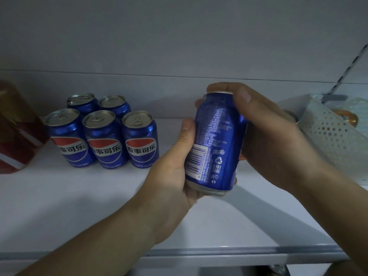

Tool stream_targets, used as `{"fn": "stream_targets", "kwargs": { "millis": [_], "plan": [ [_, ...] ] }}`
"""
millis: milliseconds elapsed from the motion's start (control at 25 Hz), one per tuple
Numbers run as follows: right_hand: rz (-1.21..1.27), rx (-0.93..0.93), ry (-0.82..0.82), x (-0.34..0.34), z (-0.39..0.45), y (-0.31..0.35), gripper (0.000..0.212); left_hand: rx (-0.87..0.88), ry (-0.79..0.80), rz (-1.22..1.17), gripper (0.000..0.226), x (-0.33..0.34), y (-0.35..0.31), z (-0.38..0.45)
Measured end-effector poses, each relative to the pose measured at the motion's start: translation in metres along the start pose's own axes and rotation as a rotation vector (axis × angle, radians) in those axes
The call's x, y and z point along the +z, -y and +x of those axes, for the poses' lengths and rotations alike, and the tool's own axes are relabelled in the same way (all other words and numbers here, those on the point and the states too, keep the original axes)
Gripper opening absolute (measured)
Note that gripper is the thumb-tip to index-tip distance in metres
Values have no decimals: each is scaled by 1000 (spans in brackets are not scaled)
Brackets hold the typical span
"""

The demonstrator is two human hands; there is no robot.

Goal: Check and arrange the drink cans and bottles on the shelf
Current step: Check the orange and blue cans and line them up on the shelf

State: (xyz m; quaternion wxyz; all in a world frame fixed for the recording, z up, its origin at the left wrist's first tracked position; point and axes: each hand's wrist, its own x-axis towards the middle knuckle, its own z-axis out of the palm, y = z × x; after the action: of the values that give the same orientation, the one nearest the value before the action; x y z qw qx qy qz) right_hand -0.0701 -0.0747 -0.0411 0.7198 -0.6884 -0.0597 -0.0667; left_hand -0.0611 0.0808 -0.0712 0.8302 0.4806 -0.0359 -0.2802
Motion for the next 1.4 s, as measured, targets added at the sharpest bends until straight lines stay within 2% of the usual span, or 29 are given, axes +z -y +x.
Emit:
{"fn": "stream_targets", "kwargs": {
  "millis": [80, 240, 320, 440, 520, 640, 760, 960, 1080, 1160, 1280, 1400],
  "plan": [
    [26, 16, 14, -1, 0, 1, 40, -51, -17, -38, 74, 2, -1, 0],
    [5, -18, 11, -1, -1, 1, 35, -48, 17, 1, 76, 4, -6, -5],
    [8, -29, 19, 0, -2, 2, 32, -27, 26, 42, 72, 5, -7, -2],
    [19, -29, 1, 0, 0, 1, 29, 60, -48, 126, 58, 2, -7, 4],
    [42, -8, 14, -2, 2, 1, 38, 37, -40, 82, 52, -1, -5, 0],
    [164, 24, 79, -2, 3, 4, 42, 0, -2, 108, 66, -3, -7, -7],
    [96, 18, 10, -6, 6, 0, 39, 17, 16, 112, 61, -2, -7, -4],
    [71, 26, 0, -8, 8, -1, 58, 66, -2, 163, 57, -5, -1, -2],
    [108, 76, 54, -7, 4, 2, 48, 42, 25, 110, 55, -3, 0, -4],
    [88, 38, 23, -5, 4, 1, 41, 70, 20, 52, 52, -1, 0, -4],
    [16, -47, -71, -2, 4, 3, 53, 132, -14, 41, 48, -2, 1, -1],
    [41, -15, -46, -5, 2, 6, 36, 93, -30, 23, 46, -2, 3, 1]
  ]
}}
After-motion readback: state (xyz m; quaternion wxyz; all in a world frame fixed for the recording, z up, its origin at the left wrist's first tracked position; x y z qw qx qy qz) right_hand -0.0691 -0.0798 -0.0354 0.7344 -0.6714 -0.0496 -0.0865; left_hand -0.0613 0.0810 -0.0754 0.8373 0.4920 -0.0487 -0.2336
